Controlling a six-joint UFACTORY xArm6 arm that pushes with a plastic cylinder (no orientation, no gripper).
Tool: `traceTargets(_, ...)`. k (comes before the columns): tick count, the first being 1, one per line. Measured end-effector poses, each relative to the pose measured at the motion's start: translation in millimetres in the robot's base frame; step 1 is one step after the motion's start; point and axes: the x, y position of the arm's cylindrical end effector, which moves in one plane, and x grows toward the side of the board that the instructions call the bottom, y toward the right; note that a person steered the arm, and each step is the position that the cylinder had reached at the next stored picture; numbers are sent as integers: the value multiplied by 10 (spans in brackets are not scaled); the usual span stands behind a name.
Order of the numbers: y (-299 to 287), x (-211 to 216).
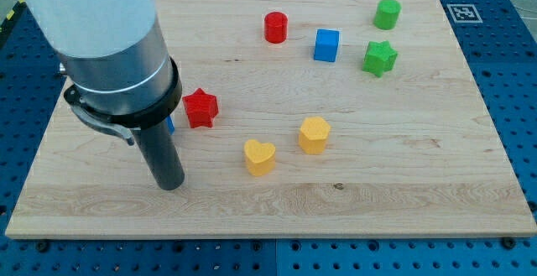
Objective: Push the yellow heart to the bottom left of the yellow hexagon
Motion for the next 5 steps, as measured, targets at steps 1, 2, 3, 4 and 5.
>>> traceTargets(1, 74, -74)
traceTargets(2, 236, -204)
traceTargets(3, 425, -258)
traceTargets(4, 615, -258)
traceTargets(5, 762, -258)
